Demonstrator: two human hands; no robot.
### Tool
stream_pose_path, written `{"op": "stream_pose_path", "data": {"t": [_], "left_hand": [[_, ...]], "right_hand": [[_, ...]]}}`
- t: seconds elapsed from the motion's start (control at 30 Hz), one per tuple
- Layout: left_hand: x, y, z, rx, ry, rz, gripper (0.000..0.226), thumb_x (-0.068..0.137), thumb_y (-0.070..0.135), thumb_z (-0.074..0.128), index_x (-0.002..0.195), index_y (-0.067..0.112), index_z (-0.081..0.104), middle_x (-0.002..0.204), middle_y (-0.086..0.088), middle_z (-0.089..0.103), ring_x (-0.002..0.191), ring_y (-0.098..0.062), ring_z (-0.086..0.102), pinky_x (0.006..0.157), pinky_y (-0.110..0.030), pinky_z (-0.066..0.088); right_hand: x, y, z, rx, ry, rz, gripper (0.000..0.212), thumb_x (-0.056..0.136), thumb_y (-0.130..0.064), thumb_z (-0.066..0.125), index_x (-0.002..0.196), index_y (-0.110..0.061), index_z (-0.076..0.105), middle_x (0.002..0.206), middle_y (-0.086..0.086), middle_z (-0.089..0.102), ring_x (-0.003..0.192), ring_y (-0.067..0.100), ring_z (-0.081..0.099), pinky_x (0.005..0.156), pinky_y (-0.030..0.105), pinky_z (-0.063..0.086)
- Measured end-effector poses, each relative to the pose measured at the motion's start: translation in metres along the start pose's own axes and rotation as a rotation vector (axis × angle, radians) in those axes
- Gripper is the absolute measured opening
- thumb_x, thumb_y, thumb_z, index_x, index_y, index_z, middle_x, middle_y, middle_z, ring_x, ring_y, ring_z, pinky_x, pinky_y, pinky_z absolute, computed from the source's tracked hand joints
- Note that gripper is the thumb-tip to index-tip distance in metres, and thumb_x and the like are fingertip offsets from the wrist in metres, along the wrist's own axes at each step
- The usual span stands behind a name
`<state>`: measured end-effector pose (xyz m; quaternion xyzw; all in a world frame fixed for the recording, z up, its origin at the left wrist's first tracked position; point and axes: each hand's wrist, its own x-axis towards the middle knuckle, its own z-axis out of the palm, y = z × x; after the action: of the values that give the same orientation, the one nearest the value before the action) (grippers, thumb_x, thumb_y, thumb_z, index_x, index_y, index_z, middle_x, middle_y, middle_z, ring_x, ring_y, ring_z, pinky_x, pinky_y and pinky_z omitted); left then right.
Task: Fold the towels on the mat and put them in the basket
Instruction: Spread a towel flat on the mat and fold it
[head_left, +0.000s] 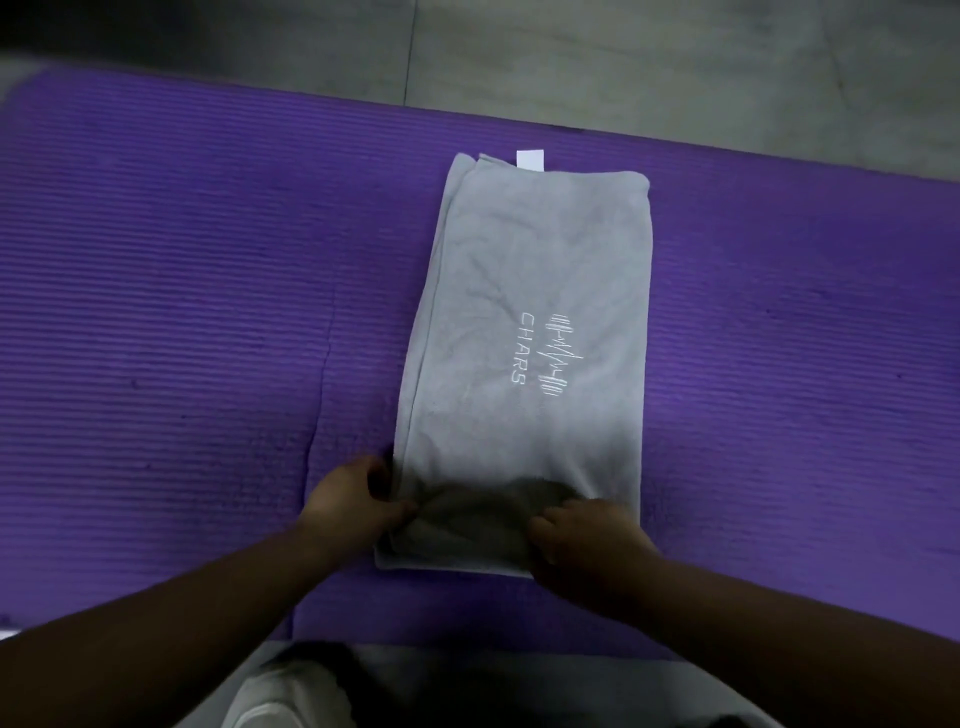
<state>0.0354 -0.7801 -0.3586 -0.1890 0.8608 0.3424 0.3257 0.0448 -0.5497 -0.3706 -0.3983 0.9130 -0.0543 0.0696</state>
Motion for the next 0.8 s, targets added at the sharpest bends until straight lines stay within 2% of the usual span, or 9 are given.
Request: {"op": "stream_pose_path", "data": {"t": [0.07,0.17,0.27,0.37,0.47,0.6,0.7,0.77,0.8], "left_hand": [[-0.005,-0.003,0.003,-0.193,0.007,-0.032,0.028,0.073,0.008,0.074,0.071,0.017,0.048,0.07,0.002,0.051,0.075,-0.019,0.05,0.046,-0.008,0.035],[-0.006,-0.005,0.001,-0.433,-0.123,-0.051,0.022,0.071,0.004,0.074,0.074,0.015,0.056,0.069,-0.001,0.06,0.071,-0.017,0.057,0.05,-0.009,0.044],[-0.004,-0.002,-0.011,-0.507,-0.27,-0.057,0.029,0.063,0.038,0.076,0.076,0.014,0.066,0.073,-0.002,0.069,0.072,-0.014,0.062,0.062,-0.019,0.049],[0.004,0.004,-0.023,-0.558,-0.247,-0.142,0.034,0.089,0.039,0.051,0.088,0.007,0.065,0.097,-0.012,0.067,0.085,-0.018,0.061,0.077,-0.024,0.047],[0.024,0.016,-0.033,-0.598,-0.163,-0.185,0.041,0.096,0.033,0.034,0.113,0.002,0.055,0.096,-0.012,0.061,0.076,-0.016,0.055,0.066,-0.023,0.044],[0.061,0.05,-0.051,-0.626,-0.004,-0.118,0.044,0.097,0.028,0.037,0.13,-0.001,0.042,0.088,-0.009,0.056,0.074,-0.018,0.054,0.056,-0.02,0.047],[0.086,0.082,-0.064,-0.543,0.084,-0.018,0.027,0.097,0.026,0.04,0.104,0.004,0.055,0.078,-0.006,0.051,0.064,-0.012,0.048,0.048,-0.013,0.045],[0.103,0.098,-0.065,-0.476,0.136,0.023,0.022,0.095,0.026,0.046,0.078,0.014,0.05,0.088,-0.009,0.053,0.07,-0.017,0.052,0.06,-0.021,0.048],[0.111,0.105,-0.064,-0.436,0.159,0.04,0.018,0.093,0.026,0.05,0.079,0.015,0.052,0.095,-0.011,0.055,0.08,-0.022,0.056,0.07,-0.029,0.052]], "right_hand": [[0.007,-0.012,-0.002,0.088,0.081,0.002,0.022,0.069,-0.047,0.055,0.06,-0.028,0.061,0.052,-0.013,0.058,0.04,-0.002,0.053,0.034,0.011,0.034],[0.031,-0.037,0.0,0.173,0.165,0.089,0.036,0.068,-0.054,0.036,0.08,-0.029,0.06,0.069,-0.014,0.063,0.055,-0.001,0.059,0.044,0.009,0.039],[0.058,-0.063,0.01,0.205,0.155,0.294,0.055,0.054,-0.071,0.049,0.082,-0.025,0.062,0.075,-0.01,0.066,0.06,0.007,0.063,0.048,0.014,0.046],[0.07,-0.076,0.018,0.14,0.111,0.371,0.064,0.034,-0.074,0.064,0.073,-0.023,0.066,0.073,-0.005,0.066,0.06,0.016,0.064,0.046,0.022,0.049],[0.076,-0.078,0.019,0.031,0.066,0.327,0.072,0.014,-0.068,0.07,0.07,-0.022,0.07,0.067,-0.005,0.064,0.05,0.015,0.059,0.041,0.022,0.043],[0.078,-0.068,0.013,0.022,0.171,0.23,0.053,0.025,-0.057,0.076,0.066,-0.023,0.071,0.062,-0.009,0.065,0.046,0.007,0.058,0.038,0.012,0.036],[0.07,-0.059,0.011,0.094,0.227,0.144,0.059,0.036,-0.048,0.071,0.089,-0.024,0.066,0.07,-0.01,0.069,0.055,0.006,0.064,0.036,0.013,0.037],[0.065,-0.058,0.009,0.134,0.292,0.097,0.05,0.052,-0.036,0.054,0.099,-0.019,0.049,0.074,-0.009,0.07,0.06,0.006,0.065,0.035,0.014,0.036],[0.063,-0.058,0.007,0.161,0.317,0.086,0.045,0.058,-0.031,0.046,0.101,-0.019,0.045,0.077,-0.009,0.07,0.06,0.005,0.065,0.035,0.016,0.036]]}}
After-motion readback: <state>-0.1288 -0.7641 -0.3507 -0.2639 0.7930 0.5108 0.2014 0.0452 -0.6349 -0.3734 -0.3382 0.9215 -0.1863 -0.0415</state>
